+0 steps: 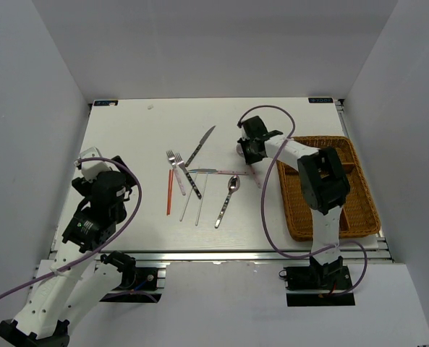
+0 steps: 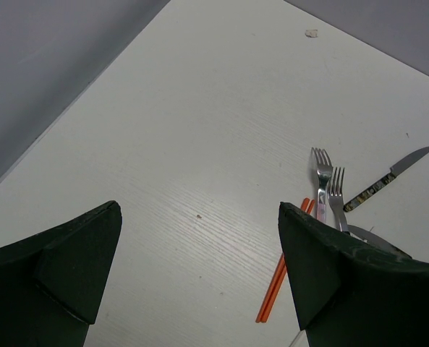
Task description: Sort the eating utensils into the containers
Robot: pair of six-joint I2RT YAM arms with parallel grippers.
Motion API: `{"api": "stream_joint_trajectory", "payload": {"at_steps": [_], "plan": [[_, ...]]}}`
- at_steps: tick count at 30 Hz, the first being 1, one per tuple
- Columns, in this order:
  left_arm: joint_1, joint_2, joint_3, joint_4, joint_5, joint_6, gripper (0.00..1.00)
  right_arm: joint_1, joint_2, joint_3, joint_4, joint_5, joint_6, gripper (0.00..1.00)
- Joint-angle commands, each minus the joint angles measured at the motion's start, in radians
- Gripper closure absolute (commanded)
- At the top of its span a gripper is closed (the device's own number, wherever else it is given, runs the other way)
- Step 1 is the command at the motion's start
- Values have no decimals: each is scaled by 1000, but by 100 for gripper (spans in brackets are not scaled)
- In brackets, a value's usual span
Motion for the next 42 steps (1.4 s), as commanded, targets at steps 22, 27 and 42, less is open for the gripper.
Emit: {"api": "stream_joint_trajectory", "payload": {"at_steps": [22, 27, 42], "plan": [[6, 38, -17, 42, 84, 31, 2, -77, -988, -565, -208, 217, 139, 100], [6, 52, -17, 42, 87, 31, 2, -97, -985, -619, -240, 269, 127, 100], [6, 35, -17, 31, 75, 25, 2, -102, -925, -642, -255, 326, 137, 64]]}}
